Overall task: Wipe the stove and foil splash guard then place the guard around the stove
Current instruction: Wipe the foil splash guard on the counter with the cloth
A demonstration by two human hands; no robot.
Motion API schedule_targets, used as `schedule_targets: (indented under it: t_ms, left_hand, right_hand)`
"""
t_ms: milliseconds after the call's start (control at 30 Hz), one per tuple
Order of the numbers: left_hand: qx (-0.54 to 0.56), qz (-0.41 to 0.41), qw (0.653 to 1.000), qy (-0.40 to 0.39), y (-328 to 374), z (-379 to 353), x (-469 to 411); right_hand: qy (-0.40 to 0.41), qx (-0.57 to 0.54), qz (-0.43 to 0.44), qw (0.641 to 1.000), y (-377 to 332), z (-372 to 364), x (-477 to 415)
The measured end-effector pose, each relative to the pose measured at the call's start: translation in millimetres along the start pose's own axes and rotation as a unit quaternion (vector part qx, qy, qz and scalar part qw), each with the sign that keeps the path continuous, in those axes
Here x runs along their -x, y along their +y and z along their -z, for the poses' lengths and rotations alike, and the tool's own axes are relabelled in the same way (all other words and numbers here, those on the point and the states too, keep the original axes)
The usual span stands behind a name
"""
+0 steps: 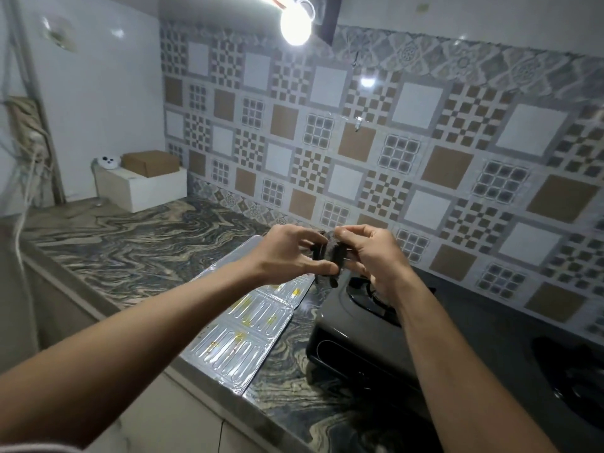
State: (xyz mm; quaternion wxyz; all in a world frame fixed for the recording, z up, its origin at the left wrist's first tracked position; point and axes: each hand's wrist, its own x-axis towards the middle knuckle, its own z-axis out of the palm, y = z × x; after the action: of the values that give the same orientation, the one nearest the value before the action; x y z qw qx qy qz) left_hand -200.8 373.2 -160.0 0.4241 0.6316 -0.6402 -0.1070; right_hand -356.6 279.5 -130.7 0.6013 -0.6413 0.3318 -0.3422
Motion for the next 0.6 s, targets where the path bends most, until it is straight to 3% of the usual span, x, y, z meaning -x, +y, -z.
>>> schedule_targets:
  t_ms: [133, 267, 367, 500, 600]
  left_hand:
    - [0.023, 0.026, 0.999, -0.025, -18.0, 9.9, -10.2]
    - [0.035, 0.049, 0.998, -0.025, -33.5, 25.3, -29.5]
    - [0.035, 0.056, 0.998, -0.025, -49.7, 37.0, -48.8]
    - [0.039, 0.067, 0.996, -0.052, -92.2, 58.6, -78.3]
    - [0.034, 0.067, 0.995, -0.073, -131.9, 71.3, -101.5]
  right_hand:
    - [-0.083, -0.035, 0.001, 0.996, 9.5, -5.1, -3.6]
    - [-0.103, -0.007, 0.005, 0.995, 21.0, -11.3, -21.5]
    - [-0.063, 0.068, 0.017, 0.996, 27.8, -17.5, -38.6]
    - [0.003, 0.234, 0.037, 0.971, 42.8, -32.7, -70.4]
    - [0.023, 0.245, 0.031, 0.969, 56.3, -52.2, -97.4]
